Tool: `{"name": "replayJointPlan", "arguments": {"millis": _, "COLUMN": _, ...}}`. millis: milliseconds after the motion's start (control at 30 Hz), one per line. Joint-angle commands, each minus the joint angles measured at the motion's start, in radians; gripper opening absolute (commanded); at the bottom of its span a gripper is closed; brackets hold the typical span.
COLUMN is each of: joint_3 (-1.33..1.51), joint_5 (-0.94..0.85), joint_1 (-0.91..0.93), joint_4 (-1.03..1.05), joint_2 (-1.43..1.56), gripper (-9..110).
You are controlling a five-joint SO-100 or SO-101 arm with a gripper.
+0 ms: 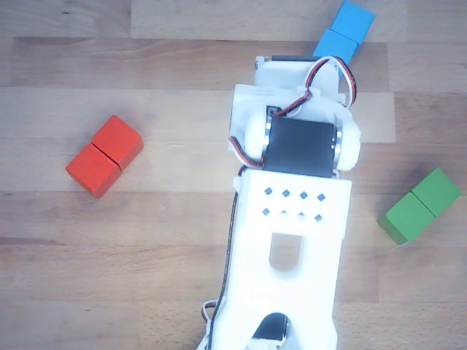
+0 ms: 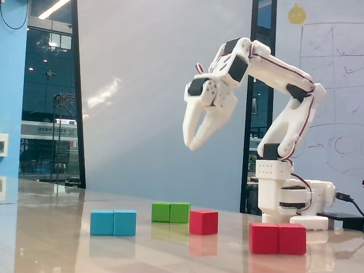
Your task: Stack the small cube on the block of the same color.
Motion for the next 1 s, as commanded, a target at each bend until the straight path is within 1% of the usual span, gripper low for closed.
{"name": "replayJointPlan", "arguments": {"millis": 0, "joint_3": -0.104, "joint_5": -0.003, "joint_1": -0.002, "joint_4": 0.08, "joint_2": -0.021, "gripper": 1}}
{"name": "replayJointPlan", "arguments": {"millis": 200, "joint_3": -0.095, "joint_5": -0.009, "joint_1": 0.0, "joint_4": 0.114, "joint_2": -0.061, "gripper": 1}}
{"name": "replayJointPlan", "arguments": {"millis": 367, "joint_3": -0.06, "joint_5": -0.14, "joint_1": -0.003, "joint_4": 0.132, "joint_2": -0.114, "gripper": 1}}
{"name": "replayJointPlan", "arguments": {"millis": 500, "joint_3": 0.02, "joint_5": -0.209, "joint_1": -0.003, "joint_4": 0.133, "joint_2": -0.117, "gripper": 1}}
{"name": "replayJointPlan", "arguments": {"millis": 600, "joint_3": 0.091, "joint_5": -0.207, "joint_1": -0.003, "joint_4": 0.123, "joint_2": -0.115, "gripper": 4}}
{"name": "replayJointPlan", "arguments": {"millis": 800, "joint_3": 0.137, "joint_5": -0.215, "joint_1": -0.003, "joint_4": 0.117, "joint_2": -0.11, "gripper": 16}}
{"name": "replayJointPlan", "arguments": {"millis": 967, "joint_3": 0.149, "joint_5": -0.221, "joint_1": -0.003, "joint_4": 0.103, "joint_2": -0.11, "gripper": 21}}
